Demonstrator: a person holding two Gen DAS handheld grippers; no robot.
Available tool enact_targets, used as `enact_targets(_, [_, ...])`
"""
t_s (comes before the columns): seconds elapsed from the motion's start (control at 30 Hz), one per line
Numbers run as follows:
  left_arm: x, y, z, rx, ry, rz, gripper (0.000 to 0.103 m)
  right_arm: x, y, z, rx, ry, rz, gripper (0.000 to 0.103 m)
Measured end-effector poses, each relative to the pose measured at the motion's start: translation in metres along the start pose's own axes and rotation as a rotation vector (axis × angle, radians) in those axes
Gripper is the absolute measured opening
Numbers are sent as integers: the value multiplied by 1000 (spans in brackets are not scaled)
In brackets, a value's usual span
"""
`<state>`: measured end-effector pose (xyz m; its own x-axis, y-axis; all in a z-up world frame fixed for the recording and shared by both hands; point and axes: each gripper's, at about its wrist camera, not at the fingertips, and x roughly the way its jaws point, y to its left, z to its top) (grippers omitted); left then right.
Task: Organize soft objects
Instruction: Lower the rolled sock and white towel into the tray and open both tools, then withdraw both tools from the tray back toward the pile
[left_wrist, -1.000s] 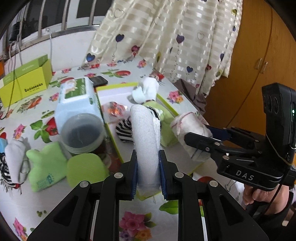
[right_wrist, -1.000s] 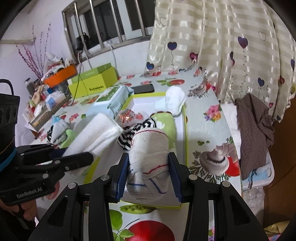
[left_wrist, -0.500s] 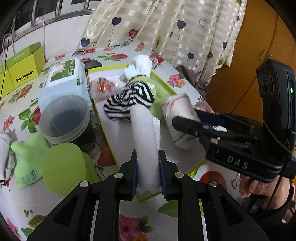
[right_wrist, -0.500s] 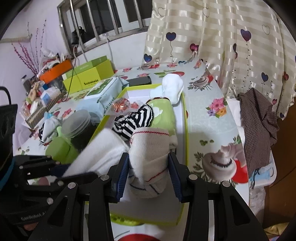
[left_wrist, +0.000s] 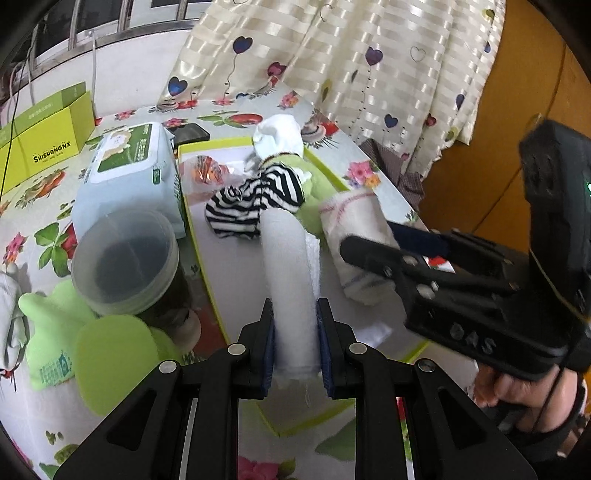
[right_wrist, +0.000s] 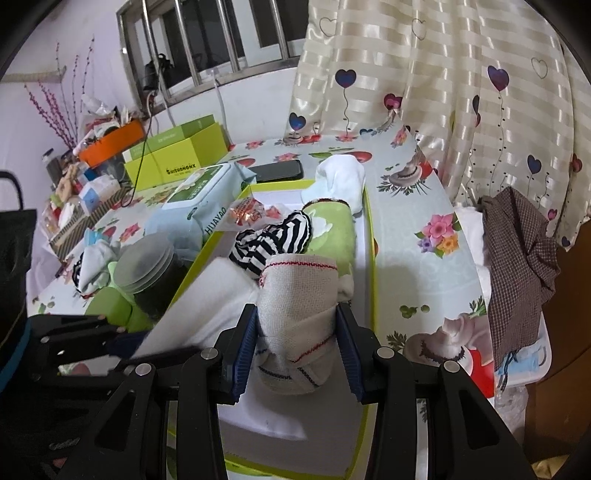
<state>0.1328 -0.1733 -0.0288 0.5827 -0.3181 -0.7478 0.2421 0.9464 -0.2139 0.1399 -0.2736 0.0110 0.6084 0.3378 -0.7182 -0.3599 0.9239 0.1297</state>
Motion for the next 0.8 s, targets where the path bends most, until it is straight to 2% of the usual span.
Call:
enact_targets(0.33, [10,1,5,-25,17,-12,24,-10,-8,-9,32,4,-20,43])
enact_targets(0.47, [7,1,5,-34,7,-18,26,-14,-7,-9,29,-7,-19,43])
enact_targets(0.63, [-1,-2,4,-19,-16,-15,34,-22,-5,-9,29,-34,-30,44])
enact_targets(0.8, [-6,-2,4,-16,-24,-9,35,-27,-6,-9,46,-48,-31,44])
